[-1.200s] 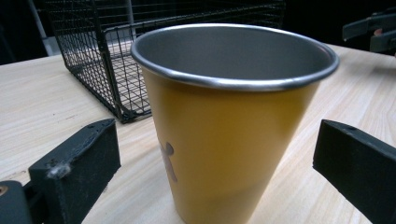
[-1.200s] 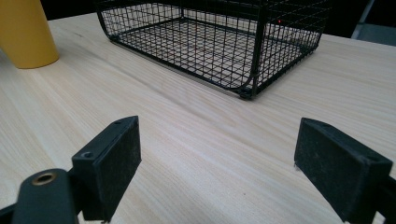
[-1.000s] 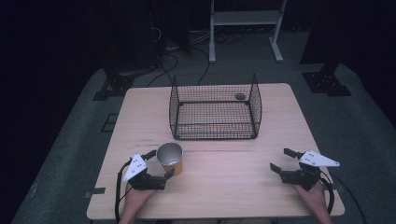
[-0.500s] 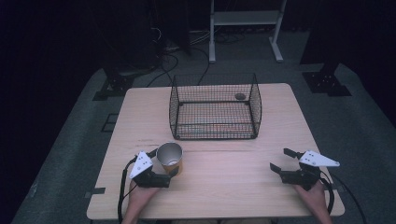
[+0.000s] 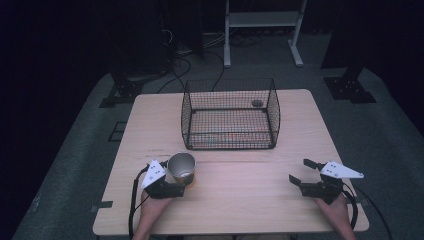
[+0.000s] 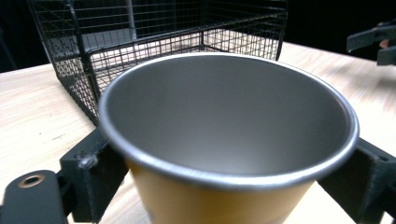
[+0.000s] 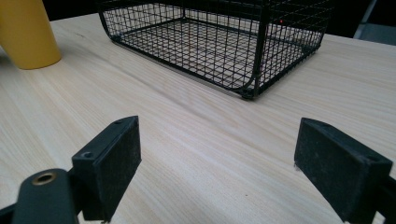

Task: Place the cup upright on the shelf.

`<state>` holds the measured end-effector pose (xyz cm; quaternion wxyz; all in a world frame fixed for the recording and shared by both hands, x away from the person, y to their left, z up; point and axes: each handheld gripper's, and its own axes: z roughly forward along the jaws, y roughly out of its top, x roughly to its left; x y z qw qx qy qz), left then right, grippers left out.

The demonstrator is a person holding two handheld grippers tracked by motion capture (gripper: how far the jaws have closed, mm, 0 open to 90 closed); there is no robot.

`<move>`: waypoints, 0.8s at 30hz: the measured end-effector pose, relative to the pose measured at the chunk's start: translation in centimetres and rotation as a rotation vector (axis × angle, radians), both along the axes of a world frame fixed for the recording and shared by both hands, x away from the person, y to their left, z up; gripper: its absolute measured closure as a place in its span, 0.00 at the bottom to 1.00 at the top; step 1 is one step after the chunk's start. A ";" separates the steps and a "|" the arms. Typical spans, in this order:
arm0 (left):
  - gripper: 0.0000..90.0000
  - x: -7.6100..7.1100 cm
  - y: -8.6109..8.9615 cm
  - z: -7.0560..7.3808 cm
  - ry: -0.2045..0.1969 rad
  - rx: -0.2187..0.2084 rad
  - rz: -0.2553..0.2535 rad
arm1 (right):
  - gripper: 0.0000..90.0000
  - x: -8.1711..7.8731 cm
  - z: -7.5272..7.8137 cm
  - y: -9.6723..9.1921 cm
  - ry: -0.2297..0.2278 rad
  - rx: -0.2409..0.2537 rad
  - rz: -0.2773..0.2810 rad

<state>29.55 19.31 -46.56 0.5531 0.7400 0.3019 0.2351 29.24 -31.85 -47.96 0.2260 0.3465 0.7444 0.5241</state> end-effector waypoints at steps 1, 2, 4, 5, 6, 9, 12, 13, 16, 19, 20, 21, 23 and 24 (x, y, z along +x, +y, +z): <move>0.15 0.0 0.0 0.0 0.000 0.000 0.000 | 0.15 0.0 0.0 0.0 0.000 0.000 0.000; 0.15 0.2 -0.2 0.2 0.011 0.016 -0.001 | 0.15 0.0 0.0 0.0 0.000 0.001 0.000; 0.15 0.3 -0.4 0.4 0.015 0.027 0.002 | 0.15 0.0 0.0 0.0 -0.001 0.000 0.000; 0.15 0.3 -0.4 0.4 0.015 0.027 0.002 | 0.15 0.0 0.0 0.0 -0.001 0.000 0.000; 0.15 0.3 -0.6 0.5 0.011 0.035 0.005 | 0.15 0.0 0.0 0.0 -0.002 0.000 0.001; 0.15 0.2 -0.9 0.7 0.014 0.038 -0.005 | 0.15 0.0 0.0 0.0 -0.002 0.001 0.001; 0.15 0.2 -1.3 1.1 0.014 0.039 -0.019 | 0.15 0.0 0.0 0.0 -0.002 0.000 0.002; 0.16 0.1 -1.4 1.3 0.011 0.035 -0.024 | 0.15 0.0 0.0 0.0 -0.002 0.000 0.002; 0.16 0.2 -1.9 2.2 -0.001 0.024 -0.042 | 0.15 0.0 0.0 0.0 -0.002 0.000 0.001; 0.16 0.4 -2.3 3.1 -0.004 0.020 -0.057 | 0.15 0.0 0.0 0.0 -0.002 0.000 0.001; 0.16 0.5 -2.5 3.3 -0.005 0.012 -0.063 | 0.15 0.0 0.0 0.0 -0.002 0.000 0.001; 0.16 0.6 -2.6 3.5 -0.006 0.005 -0.069 | 0.15 0.0 0.0 0.0 -0.002 0.000 0.001; 0.16 0.8 -2.9 3.9 -0.008 -0.002 -0.080 | 0.15 0.0 0.0 0.0 -0.002 0.000 0.001; 0.16 0.9 -3.1 4.1 -0.008 -0.003 -0.088 | 0.15 0.0 0.0 0.0 -0.003 0.000 0.002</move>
